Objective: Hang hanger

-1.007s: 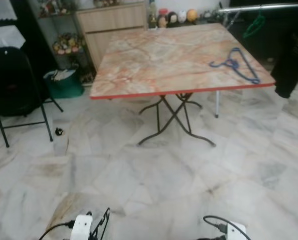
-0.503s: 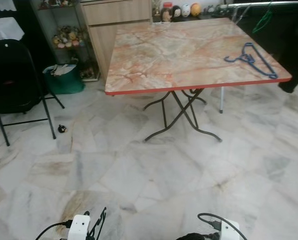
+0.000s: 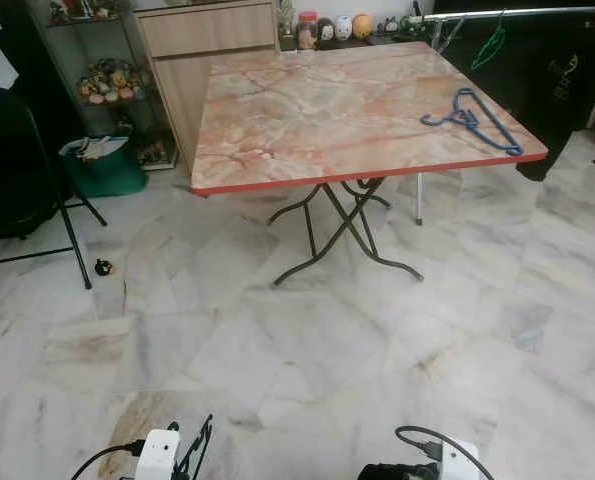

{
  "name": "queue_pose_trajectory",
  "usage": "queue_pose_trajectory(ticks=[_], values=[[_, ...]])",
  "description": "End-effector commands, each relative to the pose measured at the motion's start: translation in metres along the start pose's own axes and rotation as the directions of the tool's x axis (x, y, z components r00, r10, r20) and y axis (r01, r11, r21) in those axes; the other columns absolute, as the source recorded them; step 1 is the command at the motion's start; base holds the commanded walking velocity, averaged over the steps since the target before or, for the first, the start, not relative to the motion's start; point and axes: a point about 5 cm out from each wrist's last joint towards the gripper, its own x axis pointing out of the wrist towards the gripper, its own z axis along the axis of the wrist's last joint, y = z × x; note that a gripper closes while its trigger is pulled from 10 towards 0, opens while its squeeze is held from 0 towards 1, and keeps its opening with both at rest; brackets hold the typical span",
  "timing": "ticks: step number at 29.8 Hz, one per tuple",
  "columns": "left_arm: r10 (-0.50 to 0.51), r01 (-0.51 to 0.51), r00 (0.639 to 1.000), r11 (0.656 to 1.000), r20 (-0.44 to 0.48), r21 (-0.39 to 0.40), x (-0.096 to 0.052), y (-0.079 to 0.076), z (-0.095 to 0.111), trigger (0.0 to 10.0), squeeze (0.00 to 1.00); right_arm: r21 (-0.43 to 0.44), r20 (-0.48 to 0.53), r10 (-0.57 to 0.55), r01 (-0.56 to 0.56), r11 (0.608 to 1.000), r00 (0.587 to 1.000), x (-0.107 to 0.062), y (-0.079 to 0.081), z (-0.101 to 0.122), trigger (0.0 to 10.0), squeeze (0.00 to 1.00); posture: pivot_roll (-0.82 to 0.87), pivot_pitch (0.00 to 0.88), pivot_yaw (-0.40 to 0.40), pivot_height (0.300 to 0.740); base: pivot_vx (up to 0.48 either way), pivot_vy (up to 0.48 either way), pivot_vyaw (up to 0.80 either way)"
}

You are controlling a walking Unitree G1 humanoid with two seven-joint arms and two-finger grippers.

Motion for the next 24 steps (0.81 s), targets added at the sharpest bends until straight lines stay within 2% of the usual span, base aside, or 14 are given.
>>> queue_pose_trajectory(ticks=[1,6,11,12,13,14,16,18,20,21,24], values=[[0.008,-0.008,1.000,1.000,-0.010,-0.003,-0.001,0.003,-0.002,10.0,0.00,0.005,0.008,-0.009,0.009,1.000,1.000,0.000,0.000,0.001,10.0,0.00,0.01,0.002,0.069,0.740,0.281,0.000,0.00],[0.010,-0.010,1.000,1.000,-0.011,-0.004,-0.001,0.003,-0.003,10.0,0.00,0.013,0.017,-0.031,0.031,0.999,0.999,0.000,-0.003,0.002,10.0,0.00,0.01,0.002,0.069,0.740,0.295,0.000,0.00],[0.012,-0.012,1.000,1.000,-0.011,-0.005,-0.001,0.003,-0.003,10.0,0.00,0.048,0.028,-0.097,0.095,0.994,0.995,0.000,-0.013,0.004,10.0,0.00,0.01,0.002,0.068,0.740,0.300,0.000,0.00],[0.012,-0.012,1.000,1.000,-0.010,-0.006,-0.001,0.003,-0.003,10.0,0.00,0.090,0.040,-0.210,0.206,0.974,0.977,-0.003,-0.034,0.006,10.0,0.00,0.01,0.002,0.068,0.740,0.304,0.000,0.00],[0.012,-0.012,1.000,1.000,-0.010,-0.006,-0.001,0.003,-0.003,10.0,0.00,0.109,0.044,-0.278,0.272,0.956,0.960,-0.006,-0.048,0.006,10.0,0.00,0.01,0.002,0.068,0.740,0.304,0.000,0.00],[0.012,-0.012,1.000,1.000,-0.010,-0.006,-0.001,0.003,-0.003,10.0,0.00,0.097,0.050,-0.382,0.376,0.922,0.923,-0.011,-0.072,0.006,10.0,0.00,0.01,0.002,0.068,0.740,0.300,0.000,0.00],[0.012,-0.012,1.000,1.000,-0.011,-0.006,-0.001,0.003,-0.004,10.0,0.00,0.066,0.059,-0.443,0.439,0.896,0.895,-0.015,-0.085,0.006,10.0,0.00,0.01,0.002,0.070,0.740,0.300,0.000,0.00],[0.012,-0.012,1.000,1.000,-0.012,-0.004,-0.001,0.003,-0.004,10.0,0.00,0.104,0.066,-0.545,0.537,0.837,0.836,-0.023,-0.106,0.007,10.0,0.00,0.01,0.002,0.069,0.740,0.302,0.000,0.00],[0.012,-0.012,1.000,1.000,-0.013,-0.003,-0.001,0.003,-0.004,10.0,0.00,0.084,0.076,-0.600,0.594,0.800,0.797,-0.028,-0.117,0.008,10.0,0.00,0.01,0.002,0.069,0.740,0.300,0.000,0.00],[0.011,-0.011,1.000,1.000,-0.013,-0.004,-0.001,0.003,-0.004,10.0,0.00,0.053,0.087,-0.639,0.637,0.769,0.765,-0.031,-0.125,0.008,10.0,0.00,0.00,0.002,0.069,0.740,0.300,0.000,0.00],[0.010,-0.010,1.000,1.000,-0.013,-0.004,-0.001,0.003,-0.004,10.0,0.00,0.048,0.088,-0.649,0.647,0.761,0.756,-0.033,-0.126,0.007,10.0,0.00,0.00,0.003,0.067,0.740,0.301,0.000,0.00]])
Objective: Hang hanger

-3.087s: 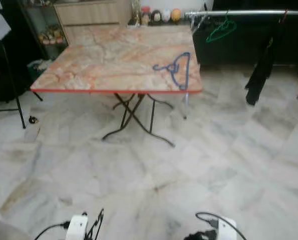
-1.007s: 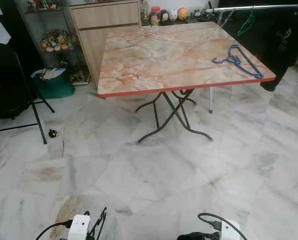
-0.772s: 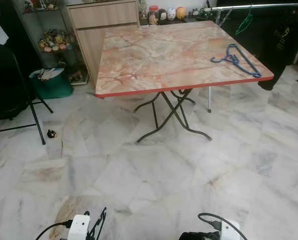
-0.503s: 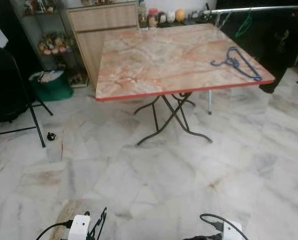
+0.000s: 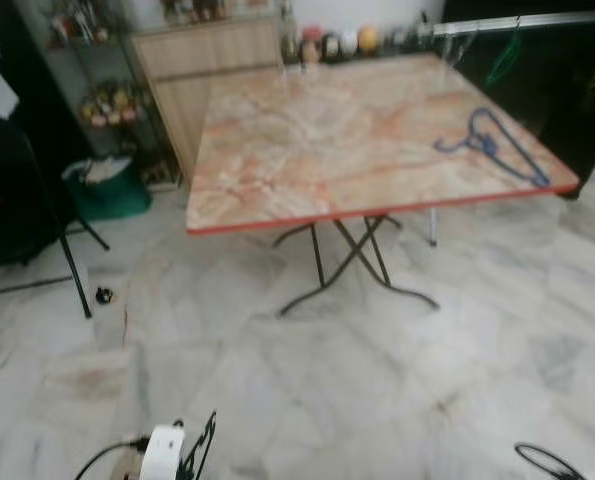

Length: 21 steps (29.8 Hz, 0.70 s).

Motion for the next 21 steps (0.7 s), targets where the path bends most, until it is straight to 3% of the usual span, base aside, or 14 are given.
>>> queue_pose_trajectory(ticks=[1,10,21], values=[[0.008,-0.008,1.000,1.000,-0.017,-0.002,-0.001,0.003,-0.004,10.0,0.00,0.001,0.001,0.001,-0.001,1.000,1.000,-0.002,0.003,-0.003,10.0,0.00,0.00,0.002,0.067,0.740,0.300,0.000,0.00],[0.012,-0.013,1.000,1.000,-0.015,-0.003,-0.001,0.003,-0.004,10.0,0.00,0.015,0.027,0.081,-0.082,0.997,0.996,-0.010,0.029,0.004,10.0,0.00,0.01,0.000,0.067,0.740,0.301,0.000,0.00],[0.011,-0.011,1.000,1.000,-0.016,-0.007,-0.001,0.002,-0.004,10.0,0.00,0.019,0.034,0.136,-0.137,0.990,0.990,-0.012,0.035,0.006,10.0,0.00,0.01,0.000,0.064,0.740,0.301,0.000,0.00]])
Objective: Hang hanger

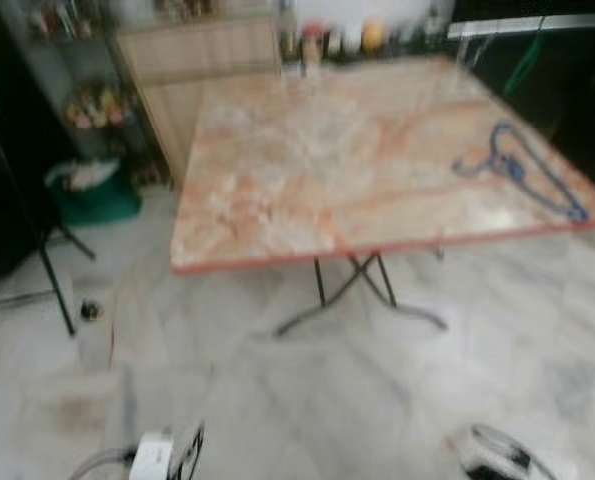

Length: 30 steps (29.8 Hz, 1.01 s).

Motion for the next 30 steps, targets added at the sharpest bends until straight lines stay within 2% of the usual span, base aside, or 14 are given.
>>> queue_pose_trajectory(ticks=[1,14,22,29,30], values=[[-0.007,0.007,1.000,1.000,-0.007,-0.003,0.000,-0.003,-0.002,10.0,0.00,0.004,0.009,-0.001,0.001,1.000,1.000,0.001,-0.003,0.001,10.0,0.00,0.01,0.000,0.064,0.740,0.300,0.000,0.00],[-0.008,0.008,1.000,1.000,-0.008,-0.002,0.000,-0.004,-0.002,10.0,0.00,0.005,0.006,0.024,-0.024,1.000,1.000,0.001,-0.001,0.001,10.0,0.00,0.01,0.000,0.063,0.740,0.299,0.000,0.00],[-0.014,0.014,1.000,1.000,-0.011,0.000,0.000,-0.004,-0.002,10.0,0.00,0.007,0.007,0.038,-0.038,0.999,0.999,0.000,0.001,0.001,10.0,0.00,0.01,0.000,0.063,0.740,0.000,0.000,0.00],[-0.015,0.015,1.000,1.000,-0.014,0.002,0.000,-0.004,-0.003,10.0,0.00,0.000,0.081,0.077,-0.077,0.997,0.994,0.002,0.010,0.018,10.0,0.00,0.00,0.000,0.061,0.740,0.000,0.000,0.00],[-0.016,0.016,1.000,1.000,-0.014,0.003,0.000,-0.004,-0.003,10.0,0.00,0.002,0.135,0.093,-0.094,0.996,0.986,0.003,0.013,0.031,10.0,0.00,0.00,0.000,0.061,0.740,0.000,0.000,0.00]])
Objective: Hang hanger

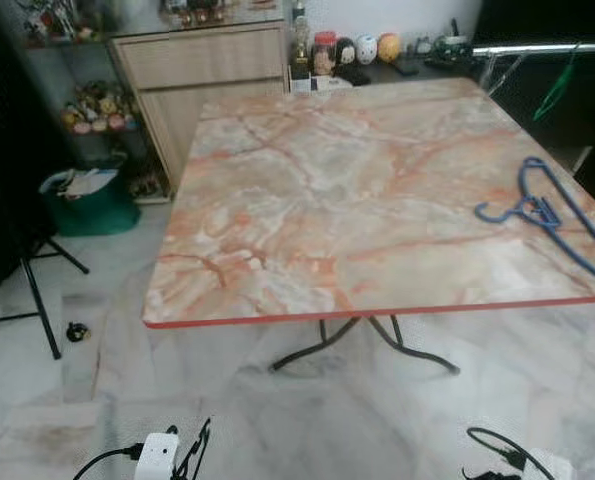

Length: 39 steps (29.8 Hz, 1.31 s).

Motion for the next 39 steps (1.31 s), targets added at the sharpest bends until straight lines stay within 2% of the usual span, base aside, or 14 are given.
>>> queue_pose_trajectory(ticks=[1,5,9,10,12,17,24,27,29,31,32,35,37,39], values=[[0.001,-0.001,1.000,1.000,-0.009,0.006,0.000,0.001,0.000,10.0,0.00,-0.001,0.124,0.029,-0.029,1.000,0.992,0.004,0.005,0.026,10.0,0.00,0.00,0.000,0.061,0.740,0.000,0.000,0.00],[0.001,-0.001,1.000,1.000,-0.007,0.005,0.000,0.001,-0.001,10.0,0.00,-0.001,0.236,0.063,-0.064,0.998,0.970,0.004,0.014,0.048,10.0,0.00,0.00,0.000,0.059,0.740,0.000,0.000,0.00],[0.003,-0.003,1.000,1.000,-0.003,-0.004,0.000,0.001,-0.001,10.0,0.00,-0.053,0.400,0.136,-0.125,0.991,0.906,-0.002,0.030,0.075,10.0,0.00,0.00,0.000,0.051,0.740,0.000,0.000,0.00],[0.004,-0.004,1.000,1.000,-0.001,-0.008,0.000,0.001,-0.002,10.0,0.00,-0.061,0.476,0.164,-0.154,0.986,0.864,-0.008,0.035,0.085,10.0,0.00,0.00,0.000,0.046,0.740,0.000,0.000,0.00],[0.004,-0.004,1.000,1.000,0.000,-0.009,-0.001,0.001,-0.002,10.0,0.00,-0.067,0.513,0.181,-0.171,0.983,0.839,-0.012,0.038,0.089,10.0,0.00,0.01,0.000,0.042,0.740,0.000,0.000,0.00],[0.008,-0.008,1.000,1.000,-0.001,-0.011,-0.001,0.001,-0.002,10.0,0.00,-0.146,0.624,0.260,-0.216,0.965,0.737,-0.037,0.038,0.081,10.0,0.00,0.00,0.000,0.038,0.740,0.000,0.000,0.00],[0.002,-0.002,1.000,1.000,-0.003,-0.005,0.000,0.000,-0.002,10.0,0.00,-0.203,0.625,0.339,-0.273,0.940,0.703,-0.067,0.035,0.055,10.0,0.00,-0.02,0.000,0.037,0.740,0.000,0.000,0.00],[0.002,-0.002,1.000,1.000,0.000,-0.005,0.000,0.000,-0.001,10.0,0.00,-0.231,0.647,0.368,-0.288,0.929,0.668,-0.078,0.036,0.057,10.0,0.00,-0.01,0.000,0.035,0.740,0.000,0.000,0.00],[0.006,-0.006,1.000,1.000,0.005,-0.011,0.000,0.001,-0.001,10.0,0.00,-0.248,0.685,0.369,-0.274,0.929,0.628,-0.087,0.035,0.070,10.0,0.00,-0.01,0.000,0.037,0.740,0.000,0.000,0.00],[0.011,-0.011,1.000,1.000,0.010,-0.016,0.000,0.001,0.001,10.0,0.00,-0.251,0.775,0.339,-0.233,0.940,0.533,-0.100,0.031,0.108,10.0,0.00,-0.02,0.000,0.041,0.740,0.000,0.000,0.00],[0.012,-0.012,1.000,1.000,0.010,-0.016,0.000,0.001,0.001,10.0,0.00,-0.249,0.795,0.331,-0.224,0.942,0.508,-0.104,0.031,0.118,10.0,0.00,-0.02,0.000,0.044,0.740,0.000,0.000,0.00],[0.013,-0.013,1.000,1.000,0.011,-0.018,0.000,0.001,0.002,10.0,0.00,-0.223,0.830,0.303,-0.219,0.950,0.468,-0.109,0.031,0.139,10.0,0.00,-0.02,0.000,0.044,0.740,0.000,0.000,0.00],[0.016,-0.016,1.000,1.000,0.011,-0.020,0.000,0.002,0.003,10.0,0.00,-0.205,0.874,0.282,-0.228,0.952,0.396,-0.117,0.036,0.171,10.0,0.00,-0.02,0.000,0.048,0.740,0.000,0.000,0.00],[0.017,-0.017,1.000,1.000,0.012,-0.021,0.000,0.002,0.003,10.0,0.00,-0.204,0.883,0.283,-0.238,0.950,0.375,-0.121,0.039,0.180,10.0,0.00,-0.02,0.000,0.050,0.740,0.000,0.000,0.00]])
